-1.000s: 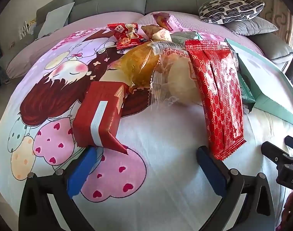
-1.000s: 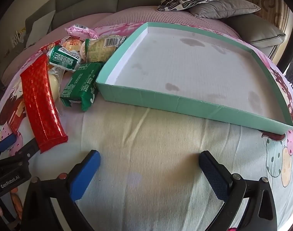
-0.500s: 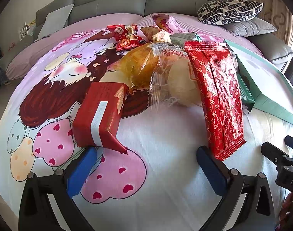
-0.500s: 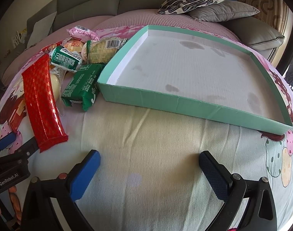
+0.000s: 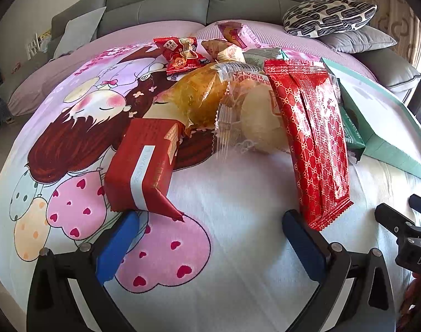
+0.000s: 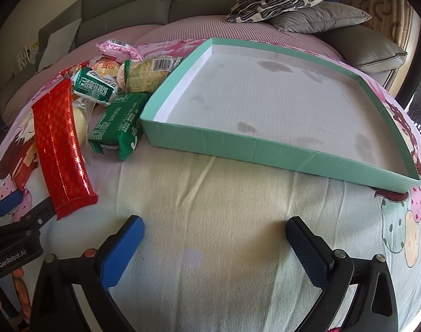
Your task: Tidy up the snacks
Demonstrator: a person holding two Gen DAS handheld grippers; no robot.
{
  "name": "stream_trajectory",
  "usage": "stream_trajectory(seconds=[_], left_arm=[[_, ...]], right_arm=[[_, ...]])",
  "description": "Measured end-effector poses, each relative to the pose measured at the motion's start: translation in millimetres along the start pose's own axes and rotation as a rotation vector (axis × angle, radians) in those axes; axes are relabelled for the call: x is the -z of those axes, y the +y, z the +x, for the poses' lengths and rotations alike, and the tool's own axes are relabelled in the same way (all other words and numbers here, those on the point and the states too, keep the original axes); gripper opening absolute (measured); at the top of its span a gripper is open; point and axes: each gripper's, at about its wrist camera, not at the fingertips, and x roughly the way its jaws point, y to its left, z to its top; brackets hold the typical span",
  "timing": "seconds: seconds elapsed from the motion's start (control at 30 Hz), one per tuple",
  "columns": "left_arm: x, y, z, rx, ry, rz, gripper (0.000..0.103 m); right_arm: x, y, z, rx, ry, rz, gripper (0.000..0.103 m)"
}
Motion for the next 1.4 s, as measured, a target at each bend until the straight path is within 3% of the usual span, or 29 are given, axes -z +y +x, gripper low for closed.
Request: stream_trajectory(seconds=[1.4], left_arm=[[-4.5,-2.9,1.8,0.007,0.000,0.023,0.103]], right_arm=[[-3.1,-0.5,1.6,0.003,0.004,-0.004,0.103]])
